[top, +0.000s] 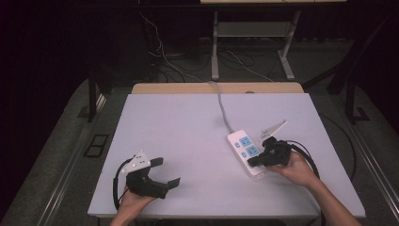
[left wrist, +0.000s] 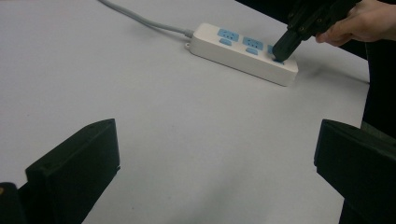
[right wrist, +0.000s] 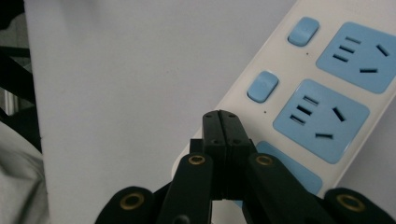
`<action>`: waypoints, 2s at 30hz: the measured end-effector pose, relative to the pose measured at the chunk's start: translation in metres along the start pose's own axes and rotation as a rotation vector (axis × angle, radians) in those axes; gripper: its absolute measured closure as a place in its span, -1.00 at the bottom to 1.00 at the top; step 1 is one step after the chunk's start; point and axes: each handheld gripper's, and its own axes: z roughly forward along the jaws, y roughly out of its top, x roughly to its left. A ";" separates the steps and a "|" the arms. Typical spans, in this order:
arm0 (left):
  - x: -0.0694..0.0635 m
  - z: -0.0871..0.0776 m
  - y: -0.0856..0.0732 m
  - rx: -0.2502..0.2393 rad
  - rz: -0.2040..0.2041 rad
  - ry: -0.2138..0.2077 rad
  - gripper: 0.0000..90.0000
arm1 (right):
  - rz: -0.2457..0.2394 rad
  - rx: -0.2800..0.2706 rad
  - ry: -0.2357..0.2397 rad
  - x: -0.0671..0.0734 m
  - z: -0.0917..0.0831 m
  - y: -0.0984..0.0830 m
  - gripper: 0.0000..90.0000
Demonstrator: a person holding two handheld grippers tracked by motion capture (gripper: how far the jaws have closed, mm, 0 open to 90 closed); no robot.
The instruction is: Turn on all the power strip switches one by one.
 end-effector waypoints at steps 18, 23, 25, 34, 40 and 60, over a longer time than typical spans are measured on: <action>0.000 -0.001 0.000 -0.003 -0.005 0.003 -1.00 | 0.034 -0.052 0.027 -0.006 -0.021 0.014 1.00; 0.001 -0.001 0.000 -0.003 -0.005 0.004 -1.00 | 0.024 -0.056 0.020 -0.006 -0.024 0.020 1.00; 0.001 -0.001 0.000 -0.005 -0.003 0.005 -1.00 | 0.021 -0.054 0.016 -0.006 -0.026 0.024 1.00; 0.001 -0.002 0.000 -0.006 -0.001 0.006 -1.00 | -0.005 -0.044 0.017 -0.008 -0.028 0.036 1.00; 0.001 -0.002 0.000 -0.010 -0.001 0.011 -1.00 | -0.012 -0.035 0.018 -0.010 -0.026 0.042 1.00; 0.001 -0.002 0.000 -0.009 0.000 0.011 -1.00 | -0.009 0.002 0.023 -0.024 -0.007 0.047 1.00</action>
